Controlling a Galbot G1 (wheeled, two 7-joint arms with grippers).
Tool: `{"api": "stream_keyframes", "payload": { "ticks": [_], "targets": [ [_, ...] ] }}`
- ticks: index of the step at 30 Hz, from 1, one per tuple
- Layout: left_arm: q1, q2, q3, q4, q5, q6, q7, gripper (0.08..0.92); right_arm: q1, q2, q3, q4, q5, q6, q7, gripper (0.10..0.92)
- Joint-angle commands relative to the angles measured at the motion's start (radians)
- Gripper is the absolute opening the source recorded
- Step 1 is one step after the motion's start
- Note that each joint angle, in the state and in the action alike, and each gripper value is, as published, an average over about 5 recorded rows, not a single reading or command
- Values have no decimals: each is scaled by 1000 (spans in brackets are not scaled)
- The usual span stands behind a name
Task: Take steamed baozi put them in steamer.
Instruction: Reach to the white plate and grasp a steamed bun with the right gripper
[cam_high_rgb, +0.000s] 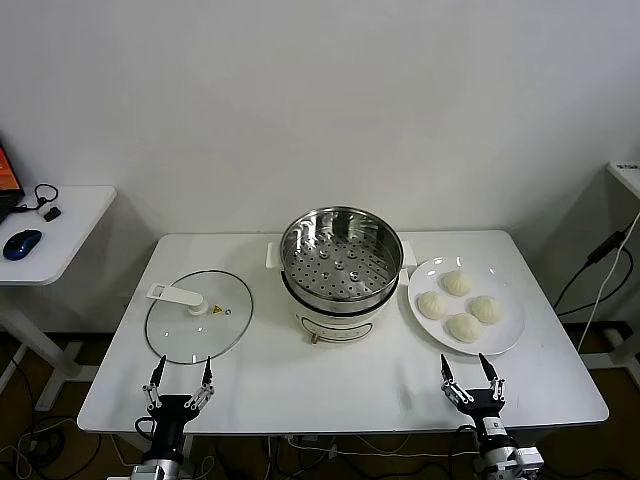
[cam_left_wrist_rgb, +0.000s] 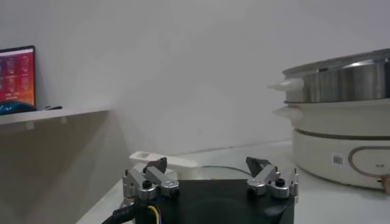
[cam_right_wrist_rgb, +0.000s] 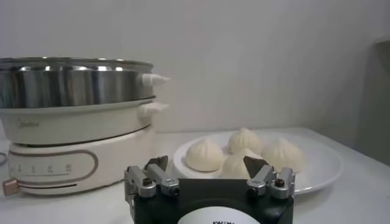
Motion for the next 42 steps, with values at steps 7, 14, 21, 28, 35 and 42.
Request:
{"api": "stream_keyframes", "payload": {
  "ticks": [7,14,21,28,35,42],
  "targets": [
    [-5,10,1,4,7,-8,3,823,187,-152,76,54,10,-302,27,823],
    [-11,16,2,8,11,-8,4,823,372,-293,34,-26,32,-503,0,823],
    [-12,19,4,15,19,-13,4,823,514,-483,-53,-72,16,-693,-84,823],
    [-12,17,19,26,40,-29,3,823,648,-751,-212,-96,-15,-820,-292,823],
    [-11,18,30,39,53,-43,2,823,930,-877,-538,-193,-70,-785,-473,823],
    [-16,16,40,46,66,-50,2,823,1376,-893,-1056,-356,-145,-613,-684,823]
  ]
}}
